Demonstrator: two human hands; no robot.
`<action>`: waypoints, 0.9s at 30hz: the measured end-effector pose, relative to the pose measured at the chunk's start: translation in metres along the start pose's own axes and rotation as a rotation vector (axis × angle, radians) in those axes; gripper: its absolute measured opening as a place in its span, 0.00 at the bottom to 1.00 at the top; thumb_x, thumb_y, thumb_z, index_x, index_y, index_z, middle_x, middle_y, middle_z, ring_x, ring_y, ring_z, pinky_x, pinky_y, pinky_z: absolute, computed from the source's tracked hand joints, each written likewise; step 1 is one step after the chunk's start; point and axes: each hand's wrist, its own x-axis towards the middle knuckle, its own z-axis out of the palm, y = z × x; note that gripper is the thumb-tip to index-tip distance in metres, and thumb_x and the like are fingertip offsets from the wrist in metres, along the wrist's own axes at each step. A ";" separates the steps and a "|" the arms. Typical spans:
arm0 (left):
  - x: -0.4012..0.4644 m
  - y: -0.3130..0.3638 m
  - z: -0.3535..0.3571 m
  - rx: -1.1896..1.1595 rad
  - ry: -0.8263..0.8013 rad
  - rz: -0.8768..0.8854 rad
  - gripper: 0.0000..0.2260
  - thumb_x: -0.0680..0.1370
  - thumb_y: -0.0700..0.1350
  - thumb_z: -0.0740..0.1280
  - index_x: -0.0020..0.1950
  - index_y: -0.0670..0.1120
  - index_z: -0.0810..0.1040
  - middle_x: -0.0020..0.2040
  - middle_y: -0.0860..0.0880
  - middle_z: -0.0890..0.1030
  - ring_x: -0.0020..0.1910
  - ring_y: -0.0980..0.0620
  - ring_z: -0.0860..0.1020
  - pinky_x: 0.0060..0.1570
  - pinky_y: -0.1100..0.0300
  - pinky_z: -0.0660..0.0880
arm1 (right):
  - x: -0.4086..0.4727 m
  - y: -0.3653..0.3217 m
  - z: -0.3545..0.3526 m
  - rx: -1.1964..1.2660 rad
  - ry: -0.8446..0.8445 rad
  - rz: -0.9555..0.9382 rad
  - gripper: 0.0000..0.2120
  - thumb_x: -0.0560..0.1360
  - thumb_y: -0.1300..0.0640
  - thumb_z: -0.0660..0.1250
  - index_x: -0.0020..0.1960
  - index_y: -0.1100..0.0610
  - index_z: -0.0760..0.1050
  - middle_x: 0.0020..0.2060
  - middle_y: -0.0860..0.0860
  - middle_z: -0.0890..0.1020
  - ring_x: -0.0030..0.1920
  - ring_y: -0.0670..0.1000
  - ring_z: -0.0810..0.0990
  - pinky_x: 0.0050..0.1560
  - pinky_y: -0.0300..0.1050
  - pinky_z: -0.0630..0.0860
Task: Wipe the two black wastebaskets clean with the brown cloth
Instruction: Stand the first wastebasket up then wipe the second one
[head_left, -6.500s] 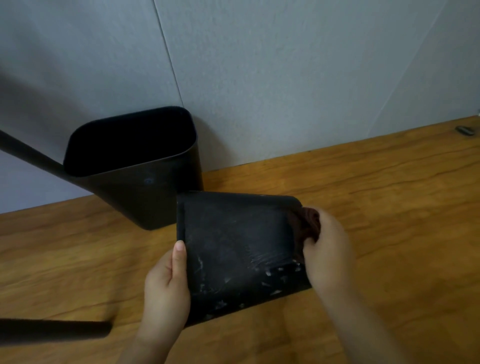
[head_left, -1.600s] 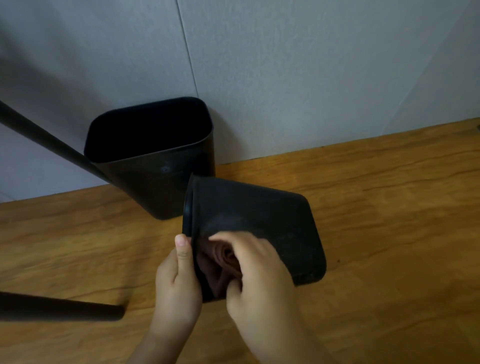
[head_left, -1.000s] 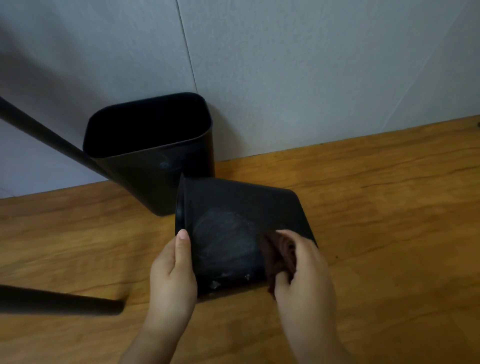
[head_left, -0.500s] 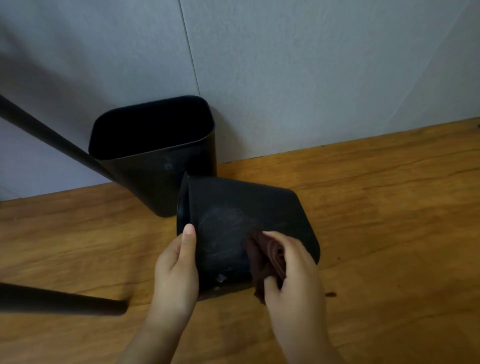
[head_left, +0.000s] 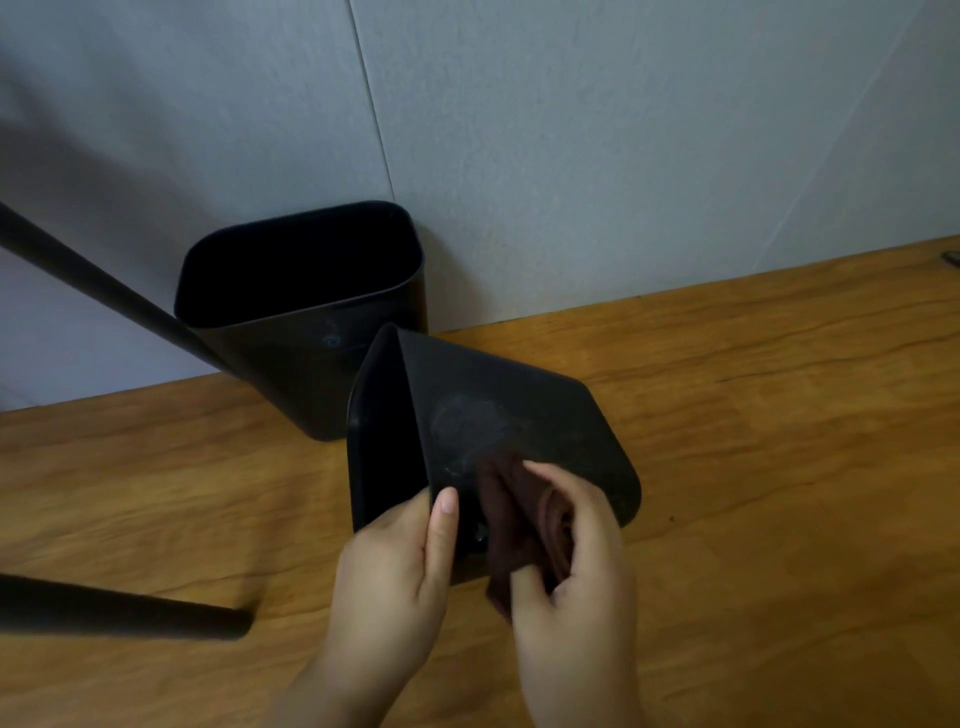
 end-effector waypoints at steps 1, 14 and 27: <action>0.003 0.004 0.000 -0.060 0.016 -0.015 0.24 0.79 0.63 0.47 0.33 0.52 0.71 0.30 0.52 0.76 0.28 0.54 0.75 0.25 0.67 0.67 | -0.004 -0.004 0.001 -0.005 0.000 -0.071 0.25 0.69 0.64 0.68 0.61 0.42 0.72 0.58 0.37 0.76 0.62 0.45 0.75 0.61 0.47 0.74; 0.015 0.025 -0.012 -0.267 0.135 -0.335 0.30 0.78 0.59 0.50 0.36 0.34 0.75 0.32 0.37 0.77 0.33 0.42 0.76 0.37 0.46 0.74 | 0.012 -0.006 -0.003 -0.054 -0.018 0.045 0.27 0.68 0.60 0.67 0.63 0.40 0.70 0.62 0.36 0.73 0.66 0.39 0.70 0.68 0.45 0.69; 0.013 0.023 -0.018 -0.279 0.145 -0.426 0.31 0.76 0.60 0.50 0.38 0.33 0.76 0.35 0.34 0.78 0.37 0.38 0.77 0.40 0.46 0.75 | 0.042 0.010 -0.016 -0.177 -0.032 0.195 0.23 0.72 0.59 0.70 0.65 0.45 0.72 0.59 0.38 0.74 0.63 0.42 0.72 0.66 0.46 0.72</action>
